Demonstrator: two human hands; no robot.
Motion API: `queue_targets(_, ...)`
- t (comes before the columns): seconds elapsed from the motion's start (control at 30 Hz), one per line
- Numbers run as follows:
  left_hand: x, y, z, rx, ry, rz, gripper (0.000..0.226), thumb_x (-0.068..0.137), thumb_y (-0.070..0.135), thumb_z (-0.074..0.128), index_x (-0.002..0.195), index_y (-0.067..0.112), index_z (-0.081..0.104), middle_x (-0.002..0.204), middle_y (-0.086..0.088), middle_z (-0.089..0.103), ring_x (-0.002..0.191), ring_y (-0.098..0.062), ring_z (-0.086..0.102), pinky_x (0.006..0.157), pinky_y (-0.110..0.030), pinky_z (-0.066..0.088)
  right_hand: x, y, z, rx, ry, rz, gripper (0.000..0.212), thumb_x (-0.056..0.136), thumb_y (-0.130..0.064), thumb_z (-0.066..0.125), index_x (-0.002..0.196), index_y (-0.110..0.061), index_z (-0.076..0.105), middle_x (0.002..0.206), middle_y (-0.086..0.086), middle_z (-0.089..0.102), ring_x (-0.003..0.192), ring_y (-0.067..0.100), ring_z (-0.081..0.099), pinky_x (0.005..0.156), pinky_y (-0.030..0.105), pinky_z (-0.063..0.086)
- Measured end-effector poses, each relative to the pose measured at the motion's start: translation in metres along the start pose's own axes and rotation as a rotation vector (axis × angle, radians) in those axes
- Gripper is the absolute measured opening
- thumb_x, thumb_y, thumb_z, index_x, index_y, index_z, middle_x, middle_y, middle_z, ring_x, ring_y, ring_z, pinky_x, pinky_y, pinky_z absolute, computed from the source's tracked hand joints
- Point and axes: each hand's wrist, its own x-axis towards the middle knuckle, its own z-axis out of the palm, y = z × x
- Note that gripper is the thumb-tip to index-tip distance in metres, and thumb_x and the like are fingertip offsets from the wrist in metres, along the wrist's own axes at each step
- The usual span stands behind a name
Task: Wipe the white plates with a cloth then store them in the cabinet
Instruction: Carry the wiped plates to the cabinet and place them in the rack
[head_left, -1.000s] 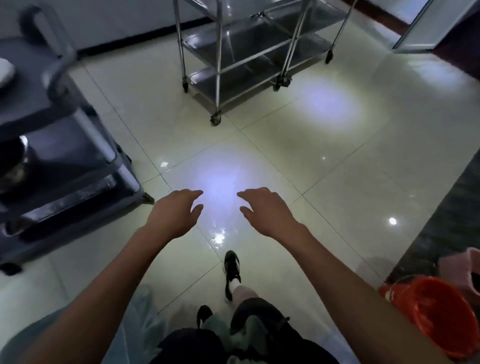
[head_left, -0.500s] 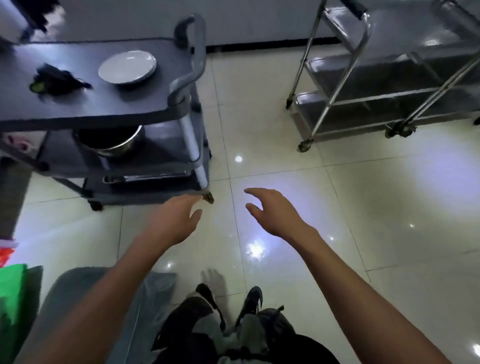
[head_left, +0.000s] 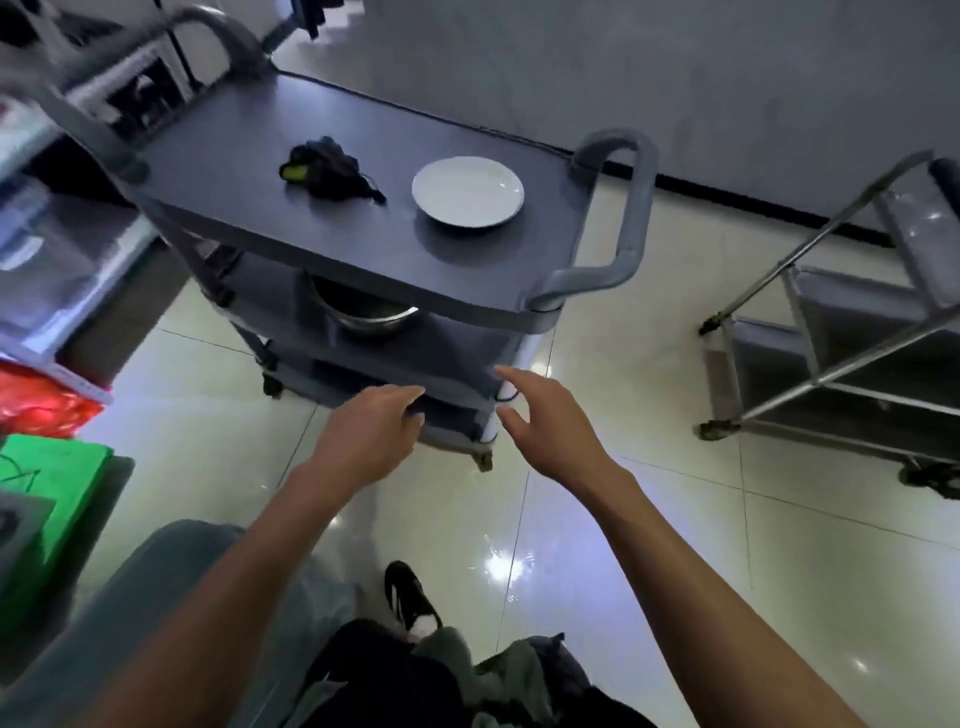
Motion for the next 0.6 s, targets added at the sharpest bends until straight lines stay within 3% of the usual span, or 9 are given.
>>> queue_targets(0.27, 0.088, -0.015, -0.037, -0.045, 0.057, 0.047, 0.046, 0.1, 0.039, 0.052, 0.144, 0.028, 0.049, 0.143, 0.005, 0.056, 0.13, -0.018, 0.051, 0.103, -0.04, 0.043, 0.089, -0.02, -0.012, 0.087, 0.006, 0.017, 0.052, 0.099, -0.031, 0.058, 0.149, -0.028, 0.043, 0.152, -0.004, 0.047, 0.138, 0.018, 0.044, 0.11, 0.029, 0.033)
queue_targets(0.4, 0.135, -0.014, -0.041, -0.079, 0.079, 0.061, 0.044, 0.1, 0.037, 0.053, 0.143, 0.028, 0.05, 0.142, 0.005, 0.056, 0.13, -0.019, 0.051, 0.104, -0.041, 0.044, 0.134, -0.01, -0.016, 0.172, 0.001, 0.06, 0.054, 0.098, -0.033, 0.059, 0.149, -0.028, 0.043, 0.15, -0.004, 0.049, 0.129, 0.02, 0.052, 0.112, 0.038, 0.041)
queue_targets(0.6, 0.218, -0.012, -0.056, -0.013, 0.074, 0.067, 0.047, 0.1, 0.031, 0.055, 0.146, 0.028, 0.047, 0.149, 0.003, 0.049, 0.135, -0.021, 0.045, 0.108, -0.044, 0.041, 0.231, 0.013, -0.025, 0.293, 0.033, 0.134, 0.056, 0.098, -0.032, 0.06, 0.151, -0.026, 0.041, 0.149, 0.003, 0.049, 0.136, 0.02, 0.046, 0.112, 0.04, 0.041)
